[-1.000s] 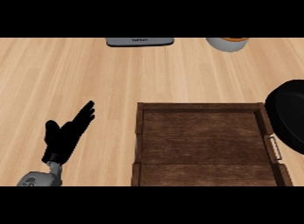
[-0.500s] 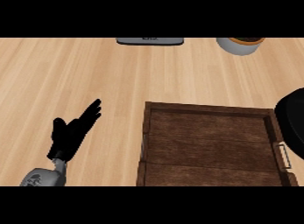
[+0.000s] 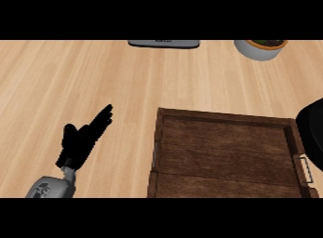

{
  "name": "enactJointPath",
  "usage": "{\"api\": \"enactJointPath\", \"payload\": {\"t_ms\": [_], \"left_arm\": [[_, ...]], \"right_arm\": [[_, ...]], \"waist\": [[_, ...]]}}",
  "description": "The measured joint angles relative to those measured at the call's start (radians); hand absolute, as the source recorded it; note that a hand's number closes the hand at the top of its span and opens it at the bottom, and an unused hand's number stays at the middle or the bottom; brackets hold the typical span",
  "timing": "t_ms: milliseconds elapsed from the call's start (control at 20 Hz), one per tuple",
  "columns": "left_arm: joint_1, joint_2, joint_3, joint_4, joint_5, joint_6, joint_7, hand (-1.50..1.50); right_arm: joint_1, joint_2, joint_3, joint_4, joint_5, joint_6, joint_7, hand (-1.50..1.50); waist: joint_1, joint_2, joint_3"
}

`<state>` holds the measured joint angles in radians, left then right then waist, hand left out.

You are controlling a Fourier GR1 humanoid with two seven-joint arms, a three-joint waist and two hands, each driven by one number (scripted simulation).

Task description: Pick the sweet potato from the tray and place it in the pot

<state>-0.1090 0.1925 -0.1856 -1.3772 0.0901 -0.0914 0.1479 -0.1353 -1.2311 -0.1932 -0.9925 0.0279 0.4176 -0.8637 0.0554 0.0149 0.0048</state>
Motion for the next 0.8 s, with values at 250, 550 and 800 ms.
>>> {"api": "enactJointPath", "payload": {"t_ms": [250, 550, 800], "left_arm": [[-0.017, -0.004, 0.013, 0.026, -0.003, -0.001, -0.010, 0.00], [-0.016, -0.008, 0.018, 0.035, -0.011, 0.000, -0.012, 0.00], [-0.035, -0.008, 0.027, 0.034, -0.010, -0.002, 0.006, 0.00]], "right_arm": [[-0.081, 0.026, 0.111, -0.011, 0.131, -0.111, -0.028, 1.50], [-0.173, 0.083, 0.239, -0.013, 0.361, -0.281, -0.022, 1.50], [-0.209, 0.127, 0.371, 0.008, 0.526, -0.256, 0.094, -1.50]], "waist": [[-0.005, -0.002, -0.002], [-0.015, -0.006, -0.004], [-0.017, -0.007, -0.005]]}}
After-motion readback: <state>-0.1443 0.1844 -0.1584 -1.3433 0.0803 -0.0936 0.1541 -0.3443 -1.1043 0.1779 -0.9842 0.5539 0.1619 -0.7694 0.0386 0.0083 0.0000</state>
